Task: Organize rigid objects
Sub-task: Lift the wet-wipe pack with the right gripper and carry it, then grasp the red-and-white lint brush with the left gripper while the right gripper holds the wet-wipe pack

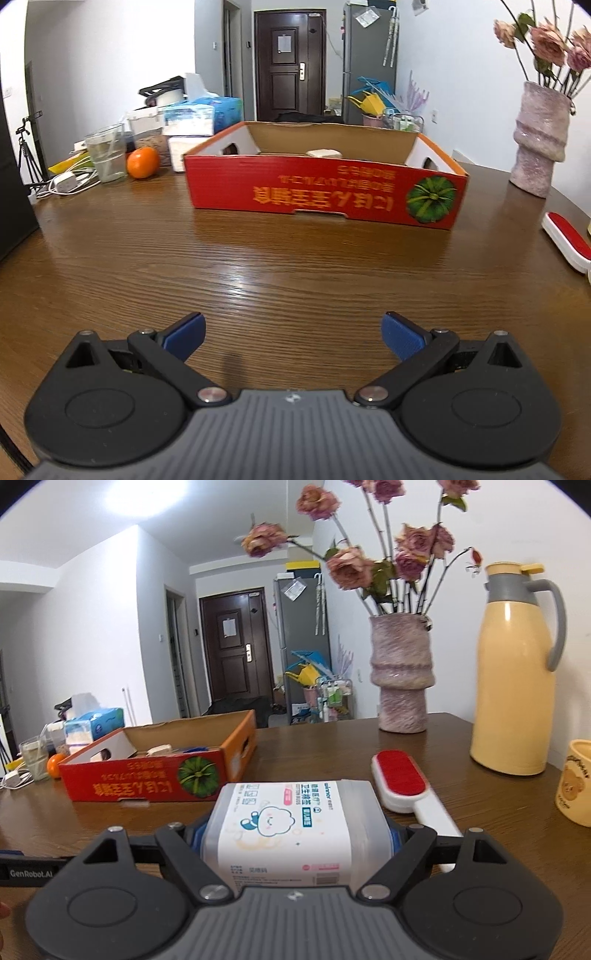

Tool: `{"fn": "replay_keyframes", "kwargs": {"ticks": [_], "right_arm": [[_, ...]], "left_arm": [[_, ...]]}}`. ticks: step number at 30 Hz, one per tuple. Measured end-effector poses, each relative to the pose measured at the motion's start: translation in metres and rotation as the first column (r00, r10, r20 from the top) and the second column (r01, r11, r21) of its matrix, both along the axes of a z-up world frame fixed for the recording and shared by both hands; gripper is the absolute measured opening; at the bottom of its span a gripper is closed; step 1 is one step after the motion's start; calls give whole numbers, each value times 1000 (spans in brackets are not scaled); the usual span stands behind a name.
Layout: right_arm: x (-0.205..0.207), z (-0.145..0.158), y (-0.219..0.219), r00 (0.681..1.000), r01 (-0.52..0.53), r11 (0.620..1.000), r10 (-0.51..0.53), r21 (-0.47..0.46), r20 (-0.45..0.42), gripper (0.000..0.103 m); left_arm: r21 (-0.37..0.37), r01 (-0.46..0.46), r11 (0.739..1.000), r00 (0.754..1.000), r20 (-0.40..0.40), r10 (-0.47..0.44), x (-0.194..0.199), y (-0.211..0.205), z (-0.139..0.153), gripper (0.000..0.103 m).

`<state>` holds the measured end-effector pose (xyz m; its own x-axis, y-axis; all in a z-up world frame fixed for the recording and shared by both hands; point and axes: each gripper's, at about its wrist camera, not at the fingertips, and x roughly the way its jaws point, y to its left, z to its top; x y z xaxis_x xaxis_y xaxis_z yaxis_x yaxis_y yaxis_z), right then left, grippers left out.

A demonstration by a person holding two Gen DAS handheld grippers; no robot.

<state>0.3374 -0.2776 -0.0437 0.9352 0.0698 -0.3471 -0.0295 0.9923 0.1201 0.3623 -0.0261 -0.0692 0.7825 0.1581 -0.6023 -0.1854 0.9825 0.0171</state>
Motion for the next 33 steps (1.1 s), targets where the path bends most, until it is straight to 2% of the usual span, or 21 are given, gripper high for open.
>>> {"fn": "replay_keyframes", "kwargs": {"ticks": [10,33], "right_arm": [[-6,-1,-38,998,57,998,-57,-8,20,82],[-7,-6,-118,981,188,981,-186,-43,46,82]], "left_arm": [[22,48,999,999,6,-48,5,-46,-3,103],[-6,187,982,982,-23,-187,34,-150,-7,103]]}}
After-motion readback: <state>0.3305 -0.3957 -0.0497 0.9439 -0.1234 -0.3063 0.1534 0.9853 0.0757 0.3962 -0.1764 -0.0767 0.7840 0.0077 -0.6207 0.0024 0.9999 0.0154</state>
